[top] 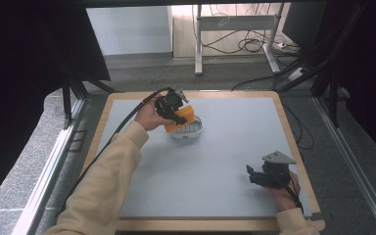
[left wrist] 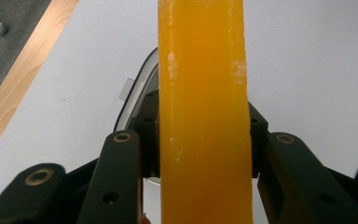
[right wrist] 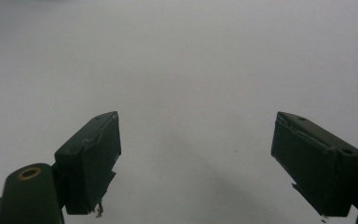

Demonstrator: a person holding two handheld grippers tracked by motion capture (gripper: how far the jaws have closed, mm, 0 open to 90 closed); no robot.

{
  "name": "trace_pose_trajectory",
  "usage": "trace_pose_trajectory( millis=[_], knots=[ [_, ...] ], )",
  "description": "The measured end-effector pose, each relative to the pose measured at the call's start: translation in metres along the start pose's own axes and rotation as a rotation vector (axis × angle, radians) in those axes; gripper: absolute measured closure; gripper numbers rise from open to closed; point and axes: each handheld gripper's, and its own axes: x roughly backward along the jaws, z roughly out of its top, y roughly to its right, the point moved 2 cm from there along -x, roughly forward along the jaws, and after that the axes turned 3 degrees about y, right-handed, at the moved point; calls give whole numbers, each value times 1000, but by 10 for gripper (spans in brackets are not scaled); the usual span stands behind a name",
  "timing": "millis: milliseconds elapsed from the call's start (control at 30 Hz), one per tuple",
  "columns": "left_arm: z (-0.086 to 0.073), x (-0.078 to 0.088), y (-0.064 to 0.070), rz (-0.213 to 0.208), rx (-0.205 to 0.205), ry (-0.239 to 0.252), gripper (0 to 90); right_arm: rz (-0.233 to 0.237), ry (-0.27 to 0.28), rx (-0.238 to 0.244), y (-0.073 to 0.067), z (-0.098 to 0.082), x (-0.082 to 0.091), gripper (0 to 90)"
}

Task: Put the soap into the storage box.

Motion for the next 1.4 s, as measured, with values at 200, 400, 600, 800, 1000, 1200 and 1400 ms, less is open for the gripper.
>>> trace_pose_trajectory(
  millis=[200, 400, 600, 800, 1000, 1200, 1400],
  knots=[
    [4, -9, -5, -12, -22, -7, 619, 2, -2, -1, 0, 0, 0, 161],
    [9, -16, -6, -31, -36, -10, 619, 2, -1, 1, 1, -1, 0, 160],
    [13, -23, -7, -45, -48, -22, 619, 2, -1, 2, 1, -1, 0, 160],
    [15, -30, -9, -50, -63, -28, 619, 1, -2, 1, 1, -1, 0, 161],
    [15, -34, -11, -62, -80, -35, 619, -1, -2, 1, 2, -1, 0, 161],
    [13, -39, -15, -74, -100, -38, 619, 2, -1, 2, 1, -1, 0, 161],
    [12, -42, -18, -101, -128, -20, 619, 0, -3, 3, 2, -1, 0, 161]
  ],
)
